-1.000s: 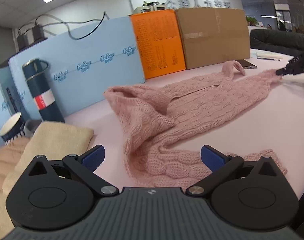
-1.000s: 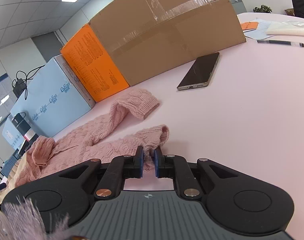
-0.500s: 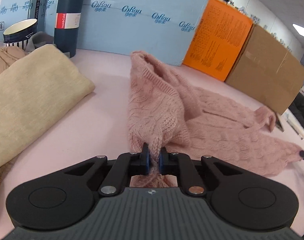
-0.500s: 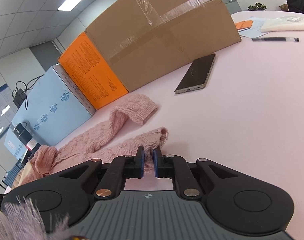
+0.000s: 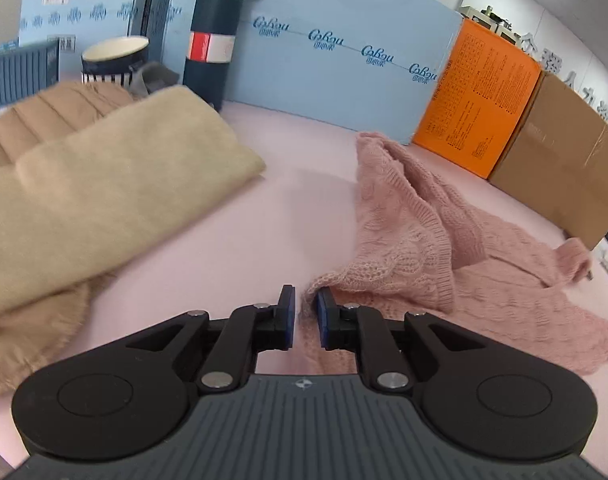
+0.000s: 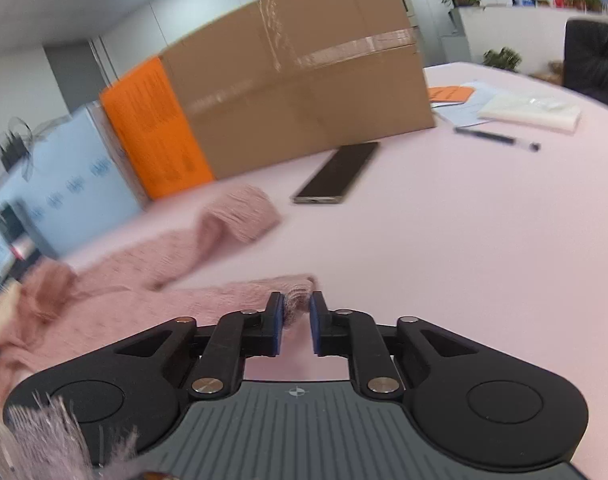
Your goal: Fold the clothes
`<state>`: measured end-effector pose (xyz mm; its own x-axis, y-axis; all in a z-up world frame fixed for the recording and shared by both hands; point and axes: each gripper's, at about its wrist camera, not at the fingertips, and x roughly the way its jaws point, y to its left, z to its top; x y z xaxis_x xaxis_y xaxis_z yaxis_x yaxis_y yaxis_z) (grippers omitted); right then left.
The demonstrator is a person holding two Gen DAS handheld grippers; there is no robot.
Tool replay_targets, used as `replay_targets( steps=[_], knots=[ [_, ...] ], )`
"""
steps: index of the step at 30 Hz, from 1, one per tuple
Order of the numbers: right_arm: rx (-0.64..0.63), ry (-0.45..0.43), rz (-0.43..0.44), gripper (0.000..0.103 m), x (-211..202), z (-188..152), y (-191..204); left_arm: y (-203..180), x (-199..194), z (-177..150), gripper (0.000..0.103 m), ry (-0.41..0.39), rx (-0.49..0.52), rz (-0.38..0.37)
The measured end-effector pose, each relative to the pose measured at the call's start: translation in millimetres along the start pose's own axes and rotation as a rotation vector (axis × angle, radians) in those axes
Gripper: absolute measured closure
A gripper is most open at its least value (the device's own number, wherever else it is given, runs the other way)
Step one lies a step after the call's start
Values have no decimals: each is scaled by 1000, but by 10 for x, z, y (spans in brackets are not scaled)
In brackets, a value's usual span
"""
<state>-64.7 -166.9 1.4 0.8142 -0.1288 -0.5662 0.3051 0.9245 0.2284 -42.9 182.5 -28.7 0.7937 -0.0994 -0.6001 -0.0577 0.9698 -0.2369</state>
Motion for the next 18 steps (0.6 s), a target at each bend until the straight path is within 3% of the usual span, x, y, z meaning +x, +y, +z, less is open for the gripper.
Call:
replay_targets(
  steps=[2, 4, 6, 7, 10, 14, 18],
  knots=[
    [-12, -39, -61, 85, -2, 16, -15, -5, -69, 60, 81, -32, 18, -32],
    [30, -72, 3, 83, 27, 86, -9, -98, -115, 182, 65, -78, 55, -62],
    [10, -68, 62, 70, 125, 157, 117, -234, -144, 323, 42, -140, 93, -59],
    [-31, -59, 79, 64, 196, 190, 234, -307, -140, 392, 39, -160, 112, -64],
    [-176, -32, 68, 64, 444, 279, 575, -569, -41, 590, 33, -187, 181, -87],
    [-301, 11, -10, 64, 879, 363, 755, -978, 249, 703, 28, -132, 304, -76],
    [-250, 57, 26, 64, 1284, 464, 775, -1261, 538, 760, 27, -69, 306, -83]
  ],
)
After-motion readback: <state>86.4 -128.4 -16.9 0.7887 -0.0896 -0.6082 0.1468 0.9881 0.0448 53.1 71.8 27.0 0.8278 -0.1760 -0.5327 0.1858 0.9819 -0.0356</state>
